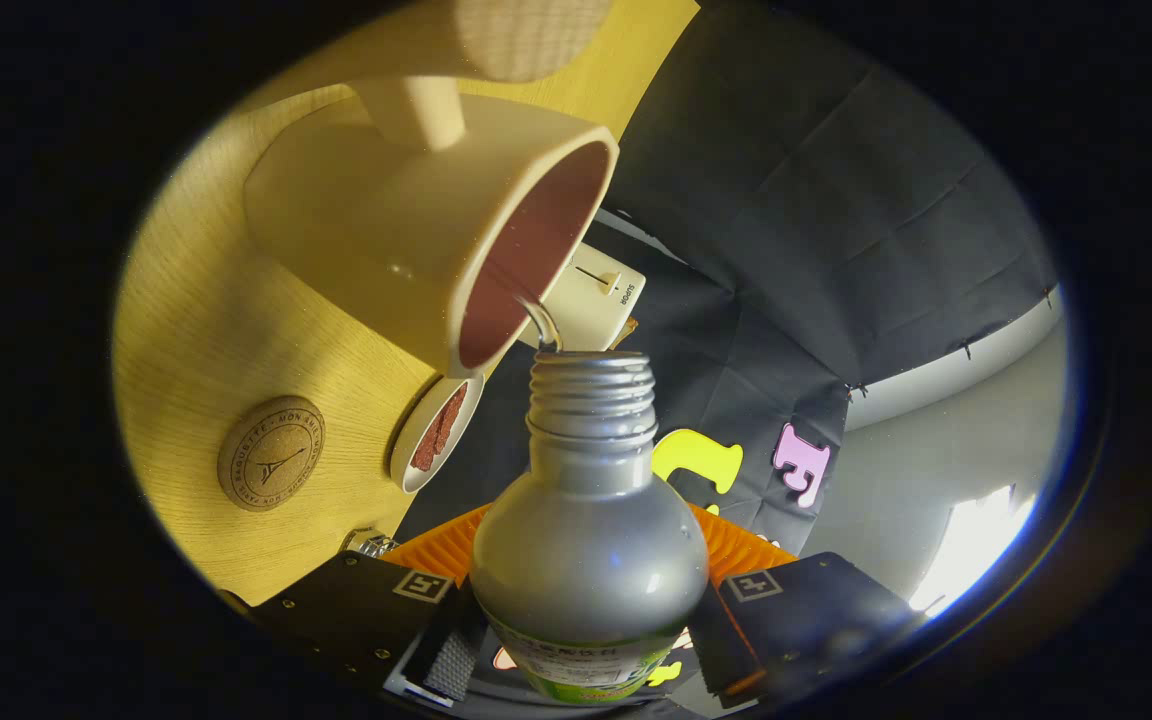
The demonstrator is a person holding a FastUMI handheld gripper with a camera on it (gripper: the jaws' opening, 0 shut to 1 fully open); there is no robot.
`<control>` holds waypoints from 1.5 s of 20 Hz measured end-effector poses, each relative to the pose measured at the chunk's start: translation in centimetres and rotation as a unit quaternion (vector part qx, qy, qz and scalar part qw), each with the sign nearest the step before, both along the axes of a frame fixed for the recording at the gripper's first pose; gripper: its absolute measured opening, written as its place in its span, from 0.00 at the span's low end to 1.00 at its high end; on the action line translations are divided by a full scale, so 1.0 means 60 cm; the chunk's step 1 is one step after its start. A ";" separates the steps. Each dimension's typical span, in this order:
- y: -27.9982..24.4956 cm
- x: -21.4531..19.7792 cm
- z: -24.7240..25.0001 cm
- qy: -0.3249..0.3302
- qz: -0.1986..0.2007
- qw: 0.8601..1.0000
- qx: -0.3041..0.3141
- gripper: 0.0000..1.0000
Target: Take the bottle from table, then pour the juice into the cup, finally place the bottle on the coaster
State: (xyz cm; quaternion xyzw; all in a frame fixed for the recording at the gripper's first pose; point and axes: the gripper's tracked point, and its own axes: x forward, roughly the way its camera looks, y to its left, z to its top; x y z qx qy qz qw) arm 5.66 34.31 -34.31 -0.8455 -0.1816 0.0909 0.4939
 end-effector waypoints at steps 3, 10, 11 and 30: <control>0.000 -0.002 -0.003 -0.002 0.000 1.000 -0.010 0.83; 0.001 -0.005 -0.010 -0.001 0.000 1.000 -0.017 0.83; 0.001 -0.006 -0.012 0.000 0.000 1.000 -0.018 0.83; 0.000 -0.006 -0.025 0.014 -0.005 1.000 -0.012 0.84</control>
